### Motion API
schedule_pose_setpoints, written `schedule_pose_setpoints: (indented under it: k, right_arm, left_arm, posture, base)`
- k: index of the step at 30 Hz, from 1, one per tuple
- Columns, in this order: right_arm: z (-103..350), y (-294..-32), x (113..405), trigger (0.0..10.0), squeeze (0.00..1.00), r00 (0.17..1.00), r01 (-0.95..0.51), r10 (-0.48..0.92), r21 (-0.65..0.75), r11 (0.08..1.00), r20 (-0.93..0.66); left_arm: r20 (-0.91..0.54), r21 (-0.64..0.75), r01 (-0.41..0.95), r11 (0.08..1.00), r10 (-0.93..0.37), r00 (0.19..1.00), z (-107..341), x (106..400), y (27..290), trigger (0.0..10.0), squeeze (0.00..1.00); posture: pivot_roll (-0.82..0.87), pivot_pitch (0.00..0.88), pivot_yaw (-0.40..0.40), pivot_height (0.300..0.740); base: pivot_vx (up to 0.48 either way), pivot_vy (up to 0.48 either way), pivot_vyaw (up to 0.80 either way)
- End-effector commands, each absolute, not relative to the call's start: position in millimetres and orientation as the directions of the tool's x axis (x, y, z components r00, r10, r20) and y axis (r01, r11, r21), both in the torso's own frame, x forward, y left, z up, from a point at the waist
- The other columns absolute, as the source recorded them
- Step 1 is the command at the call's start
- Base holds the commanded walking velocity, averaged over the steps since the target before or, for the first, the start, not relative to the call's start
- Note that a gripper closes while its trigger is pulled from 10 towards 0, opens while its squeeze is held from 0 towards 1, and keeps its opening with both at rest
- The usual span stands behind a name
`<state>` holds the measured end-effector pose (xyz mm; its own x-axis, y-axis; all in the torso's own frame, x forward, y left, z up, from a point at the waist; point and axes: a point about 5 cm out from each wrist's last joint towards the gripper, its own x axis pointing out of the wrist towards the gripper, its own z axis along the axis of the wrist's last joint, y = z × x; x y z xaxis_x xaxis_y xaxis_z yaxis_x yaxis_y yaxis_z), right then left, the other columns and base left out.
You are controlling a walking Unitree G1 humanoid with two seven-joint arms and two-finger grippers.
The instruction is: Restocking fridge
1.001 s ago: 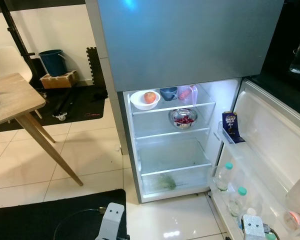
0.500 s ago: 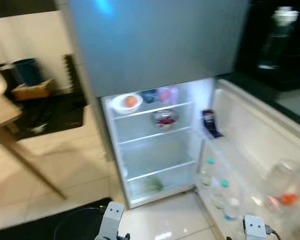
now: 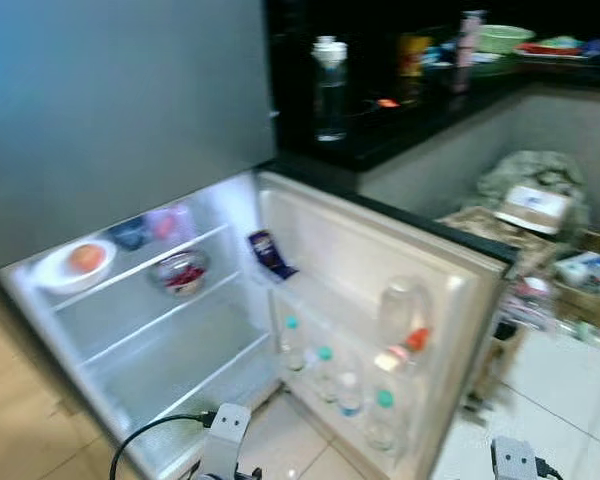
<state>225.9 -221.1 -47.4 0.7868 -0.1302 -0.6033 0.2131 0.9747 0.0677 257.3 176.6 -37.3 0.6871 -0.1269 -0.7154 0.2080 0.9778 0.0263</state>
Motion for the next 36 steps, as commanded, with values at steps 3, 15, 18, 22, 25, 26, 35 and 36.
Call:
schedule_pose_setpoints:
  k: [3, 15, 18, 22, 25, 26, 35, 36]
  right_arm:
    - [-49.3, -219.1, 223.6, 10.0, 0.0, 0.784, 0.211, -0.125, 0.072, 0.975, -0.607]
    - [-49.9, -219.5, 222.5, 10.0, 0.0, 0.783, 0.207, -0.122, 0.071, 0.976, -0.61]
    - [-50.1, -218.9, 222.4, 10.0, 0.0, 0.783, 0.208, -0.122, 0.072, 0.976, -0.61]
    - [-50.7, -217.7, 221.9, 10.0, 0.0, 0.782, 0.209, -0.121, 0.074, 0.975, -0.611]
    - [-51.0, -218.0, 221.3, 10.0, 0.0, 0.781, 0.216, -0.125, 0.077, 0.973, -0.612]
    - [-51.0, -218.0, 221.3, 10.0, 0.0, 0.781, 0.216, -0.125, 0.077, 0.973, -0.612]
    - [-50.2, -219.7, 221.5, 10.0, 0.0, 0.784, 0.219, -0.128, 0.077, 0.973, -0.608]
    - [-50.3, -219.4, 221.6, 10.0, 0.0, 0.784, 0.218, -0.127, 0.078, 0.973, -0.608]
  left_arm:
    - [-0.731, 0.05, 0.208, 0.977, -0.106, 0.674, -39.7, 252.7, 186.7, 10.0, 0.0]
    - [-0.734, 0.05, 0.207, 0.977, -0.105, 0.671, -41.1, 250.3, 187.6, 10.0, 0.0]
    - [-0.735, 0.05, 0.207, 0.977, -0.104, 0.67, -41.2, 249.9, 188.4, 10.0, 0.0]
    - [-0.735, 0.052, 0.207, 0.977, -0.103, 0.67, -41.4, 249.3, 189.7, 10.0, 0.0]
    - [-0.735, 0.053, 0.209, 0.976, -0.104, 0.67, -41.0, 249.9, 189.1, 10.0, 0.0]
    - [-0.735, 0.053, 0.209, 0.976, -0.104, 0.67, -41.0, 249.9, 189.1, 10.0, 0.0]
    - [-0.732, 0.051, 0.212, 0.976, -0.108, 0.673, -39.9, 251.5, 187.5, 10.0, 0.0]
    - [-0.732, 0.051, 0.212, 0.976, -0.108, 0.673, -39.9, 251.6, 187.5, 10.0, 0.0]
  posture:
    - [-0.11, 0.071, 0.081, 0.734]
    - [-0.1, 0.073, 0.078, 0.734]
    - [-0.1, 0.074, 0.079, 0.734]
    - [-0.1, 0.075, 0.082, 0.734]
    - [-0.1, 0.076, 0.084, 0.734]
    - [-0.1, 0.076, 0.084, 0.734]
    - [-0.11, 0.08, 0.083, 0.734]
    - [-0.11, 0.08, 0.083, 0.734]
  base:
    - [0.0, 0.0, -0.8]
    - [0.0, 0.0, -0.8]
    - [0.0, 0.0, -0.8]
    - [0.0, 0.0, -0.79]
    - [0.0, 0.0, -0.38]
    - [0.0, 0.0, 0.0]
    - [0.0, 0.0, -0.09]
    - [0.0, 0.0, -0.8]
